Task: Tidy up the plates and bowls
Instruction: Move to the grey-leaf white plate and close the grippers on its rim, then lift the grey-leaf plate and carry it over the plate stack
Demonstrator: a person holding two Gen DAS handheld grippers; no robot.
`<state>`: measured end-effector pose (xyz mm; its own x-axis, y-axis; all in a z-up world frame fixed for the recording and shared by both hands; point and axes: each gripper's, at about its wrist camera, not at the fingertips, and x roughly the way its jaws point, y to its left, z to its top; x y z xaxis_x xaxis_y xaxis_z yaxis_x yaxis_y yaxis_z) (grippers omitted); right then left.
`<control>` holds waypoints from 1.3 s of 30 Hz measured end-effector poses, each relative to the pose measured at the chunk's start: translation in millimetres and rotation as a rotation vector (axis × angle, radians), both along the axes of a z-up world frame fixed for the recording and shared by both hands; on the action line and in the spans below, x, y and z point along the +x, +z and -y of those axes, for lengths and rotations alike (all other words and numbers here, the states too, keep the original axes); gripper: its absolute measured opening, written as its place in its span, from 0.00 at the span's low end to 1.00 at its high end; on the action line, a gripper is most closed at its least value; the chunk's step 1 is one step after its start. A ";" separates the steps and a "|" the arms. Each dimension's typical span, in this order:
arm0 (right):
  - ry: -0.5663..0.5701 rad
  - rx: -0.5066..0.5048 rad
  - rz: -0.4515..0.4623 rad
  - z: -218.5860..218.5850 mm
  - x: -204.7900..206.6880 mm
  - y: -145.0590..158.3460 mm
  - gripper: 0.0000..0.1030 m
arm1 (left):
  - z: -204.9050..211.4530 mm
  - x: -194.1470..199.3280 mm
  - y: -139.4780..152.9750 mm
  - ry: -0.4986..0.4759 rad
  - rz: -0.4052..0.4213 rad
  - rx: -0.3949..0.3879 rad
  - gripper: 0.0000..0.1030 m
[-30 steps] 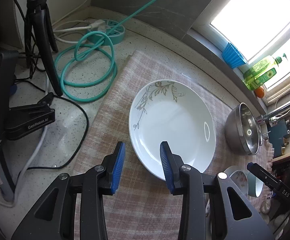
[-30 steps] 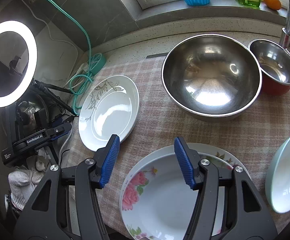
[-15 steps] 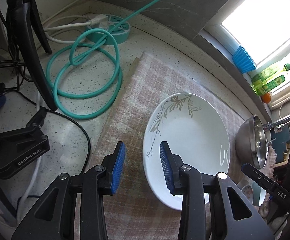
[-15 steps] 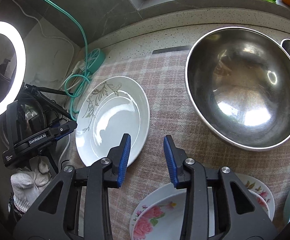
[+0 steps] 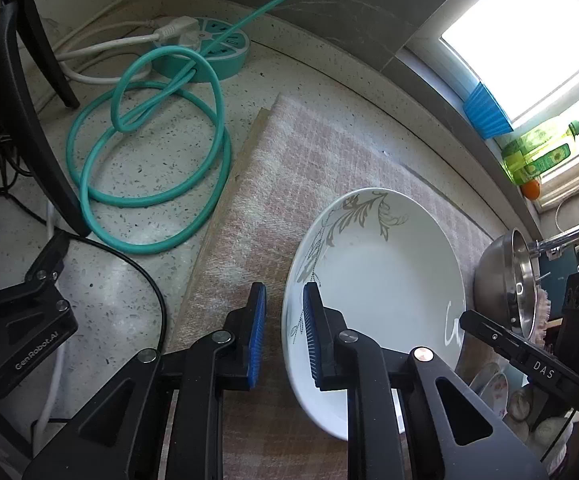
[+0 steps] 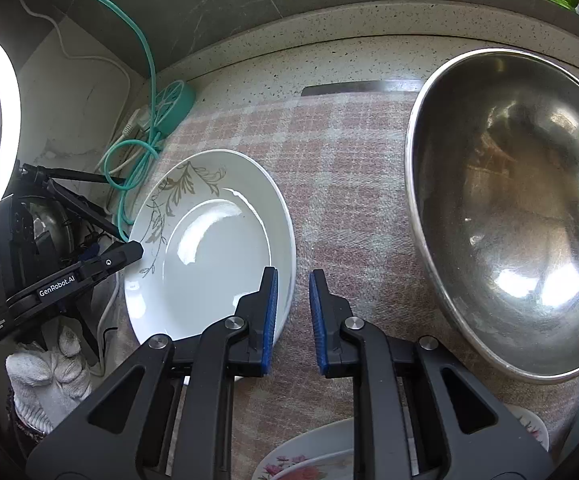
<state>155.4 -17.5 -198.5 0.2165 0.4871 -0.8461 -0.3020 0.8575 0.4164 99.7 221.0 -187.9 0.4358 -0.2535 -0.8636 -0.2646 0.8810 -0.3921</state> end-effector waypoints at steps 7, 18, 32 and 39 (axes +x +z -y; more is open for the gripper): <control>0.015 0.005 -0.016 -6.5 1.9 -7.4 0.09 | 4.1 2.3 -4.2 -0.010 -0.005 -0.010 0.10; 0.028 -0.003 0.005 -3.2 -5.0 -0.6 0.09 | 11.6 -4.8 1.0 -0.009 -0.002 0.006 0.11; 0.062 0.038 0.027 15.5 -36.0 25.6 0.09 | 21.8 -39.9 33.9 0.001 0.061 -0.009 0.10; 0.062 0.055 0.057 38.0 -58.2 47.6 0.09 | 40.1 -53.7 54.3 -0.019 0.099 -0.024 0.11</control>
<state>97.2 -55.5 -150.9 0.2314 0.5462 -0.8051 -0.3785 0.8129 0.4427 46.0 180.9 -133.7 0.5134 -0.2821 -0.8104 -0.2073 0.8757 -0.4362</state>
